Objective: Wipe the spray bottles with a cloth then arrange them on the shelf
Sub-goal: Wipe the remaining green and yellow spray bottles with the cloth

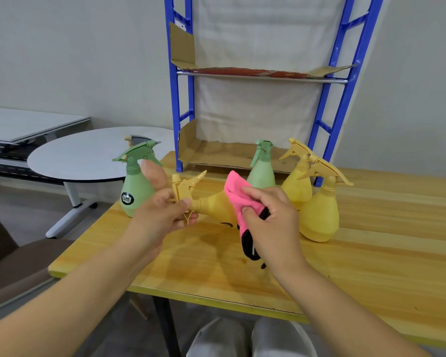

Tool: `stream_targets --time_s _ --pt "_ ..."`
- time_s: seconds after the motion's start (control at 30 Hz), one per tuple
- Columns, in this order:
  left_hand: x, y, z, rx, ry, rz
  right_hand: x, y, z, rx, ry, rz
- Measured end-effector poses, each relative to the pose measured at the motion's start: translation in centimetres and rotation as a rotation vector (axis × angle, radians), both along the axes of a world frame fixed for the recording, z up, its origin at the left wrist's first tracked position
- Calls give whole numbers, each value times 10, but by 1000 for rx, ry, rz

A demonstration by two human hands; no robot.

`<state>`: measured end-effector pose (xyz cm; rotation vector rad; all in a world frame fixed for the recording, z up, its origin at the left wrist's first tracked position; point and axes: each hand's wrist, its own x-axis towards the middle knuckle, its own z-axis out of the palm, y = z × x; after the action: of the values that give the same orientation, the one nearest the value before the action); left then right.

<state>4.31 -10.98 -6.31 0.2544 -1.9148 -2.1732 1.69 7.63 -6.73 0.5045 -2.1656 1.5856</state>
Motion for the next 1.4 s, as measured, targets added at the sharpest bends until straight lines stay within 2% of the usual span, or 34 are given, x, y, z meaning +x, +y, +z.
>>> stream_targets --time_s 0.1,0.17,0.33,0.43,0.53,0.6,0.67,0.8,0.97,1.07,1.27,1.4 --pt "3 11 3 -56 59 -42 -1 -10 -2 248 113 -34" --pt "3 16 4 -96 88 -60 0 -17 -6 318 194 -26" --pt "3 16 6 -142 97 -53 6 -26 -9 240 272 6" --pt "2 15 4 -162 104 -49 7 -26 -4 147 321 -49" --pt "1 16 1 -213 116 -61 3 -29 0 191 339 -53" --pt "1 17 -1 -250 115 -56 1 -33 -2 290 326 0" --pt "2 19 -2 -251 112 -47 0 -37 -4 291 250 58" --pt "4 24 4 -218 101 -55 0 -34 -8 337 297 73" --pt "-2 18 11 -241 85 -38 3 -22 -5 370 196 146" --pt "-8 17 27 -258 67 -49 -1 -7 -2 366 216 87" --pt "-22 28 53 -599 -3 -51 -7 12 -5 224 101 -5" --pt "-26 39 60 -733 -47 -42 -5 21 -8 170 82 -29"
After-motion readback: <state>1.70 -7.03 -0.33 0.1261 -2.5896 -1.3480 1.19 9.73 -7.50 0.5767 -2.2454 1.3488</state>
